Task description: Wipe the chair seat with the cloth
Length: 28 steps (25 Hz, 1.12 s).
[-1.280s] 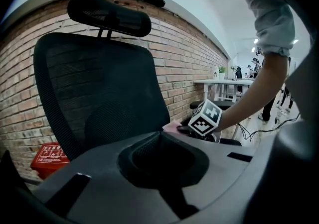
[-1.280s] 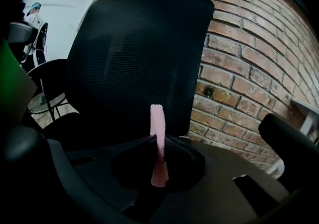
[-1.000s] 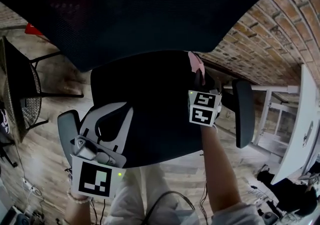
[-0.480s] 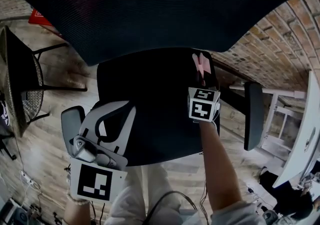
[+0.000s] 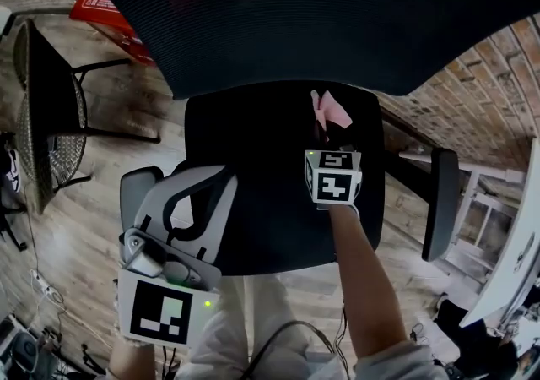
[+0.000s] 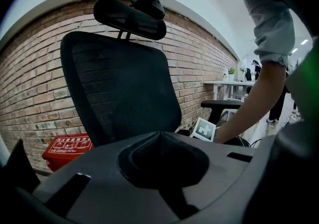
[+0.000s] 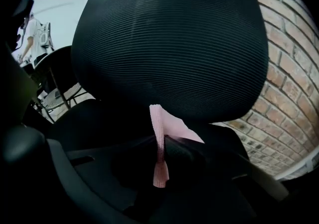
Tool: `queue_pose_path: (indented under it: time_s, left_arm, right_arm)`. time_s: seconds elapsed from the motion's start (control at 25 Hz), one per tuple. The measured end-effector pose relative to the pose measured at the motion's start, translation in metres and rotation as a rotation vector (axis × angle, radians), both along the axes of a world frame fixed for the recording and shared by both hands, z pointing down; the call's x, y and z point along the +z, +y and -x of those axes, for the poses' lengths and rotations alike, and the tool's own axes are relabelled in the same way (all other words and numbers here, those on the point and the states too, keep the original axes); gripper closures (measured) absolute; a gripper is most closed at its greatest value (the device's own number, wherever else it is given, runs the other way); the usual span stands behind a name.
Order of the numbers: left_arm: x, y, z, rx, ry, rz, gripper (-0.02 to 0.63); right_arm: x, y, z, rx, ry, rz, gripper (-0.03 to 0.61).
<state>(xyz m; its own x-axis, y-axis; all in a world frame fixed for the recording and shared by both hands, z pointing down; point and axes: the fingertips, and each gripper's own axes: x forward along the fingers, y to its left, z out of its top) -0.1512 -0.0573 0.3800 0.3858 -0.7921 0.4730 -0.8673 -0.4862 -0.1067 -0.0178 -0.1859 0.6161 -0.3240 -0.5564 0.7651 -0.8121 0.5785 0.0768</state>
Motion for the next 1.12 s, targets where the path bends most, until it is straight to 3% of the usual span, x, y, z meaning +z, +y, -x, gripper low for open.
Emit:
queue_pose_path:
  time_s: [0.24, 1.12]
  left_arm:
    - [-0.005, 0.009, 0.013, -0.060, 0.010, -0.002, 0.595]
    - [-0.009, 0.029, 0.050, -0.131, -0.006, 0.002, 0.595]
  right_arm:
    - [0.001, 0.016, 0.041, -0.092, -0.037, 0.012, 0.523]
    - [-0.009, 0.115, 0.184, -0.365, -0.228, 0.089, 0.523]
